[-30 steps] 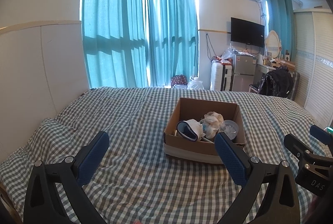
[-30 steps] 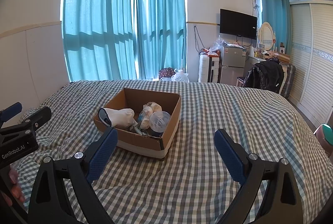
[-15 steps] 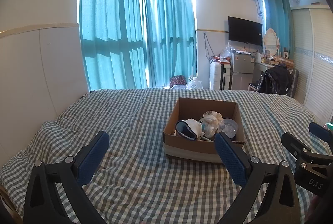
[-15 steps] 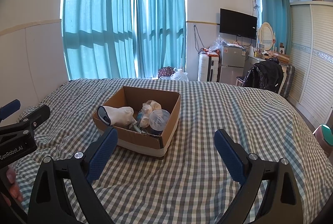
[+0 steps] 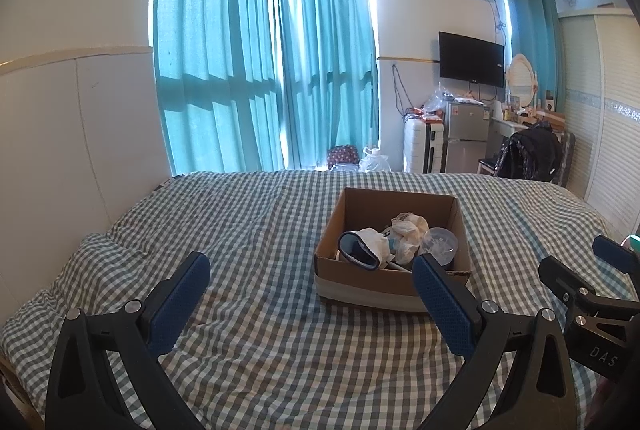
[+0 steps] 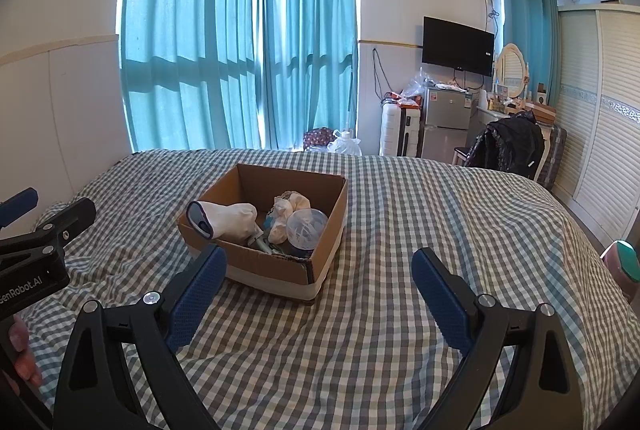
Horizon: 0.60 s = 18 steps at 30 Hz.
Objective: Organize objects
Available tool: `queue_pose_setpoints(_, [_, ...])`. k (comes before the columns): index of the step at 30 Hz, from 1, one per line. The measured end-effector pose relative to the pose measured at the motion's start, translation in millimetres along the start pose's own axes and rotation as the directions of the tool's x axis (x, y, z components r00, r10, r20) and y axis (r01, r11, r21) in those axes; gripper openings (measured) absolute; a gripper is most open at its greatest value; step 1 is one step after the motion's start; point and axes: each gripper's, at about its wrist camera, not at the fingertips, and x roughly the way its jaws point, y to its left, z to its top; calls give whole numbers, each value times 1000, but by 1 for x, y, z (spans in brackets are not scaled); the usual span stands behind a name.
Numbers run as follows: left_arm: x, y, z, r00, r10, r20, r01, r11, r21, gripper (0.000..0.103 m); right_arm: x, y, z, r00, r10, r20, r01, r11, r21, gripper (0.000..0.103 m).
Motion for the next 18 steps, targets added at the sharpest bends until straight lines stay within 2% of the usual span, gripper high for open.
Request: queue_pose_setpoints(18, [2,-2,-2,1000,13,-6,-13,1000,18,103,0,-1,-2,1000,3,-9,-3,1000,-5,94])
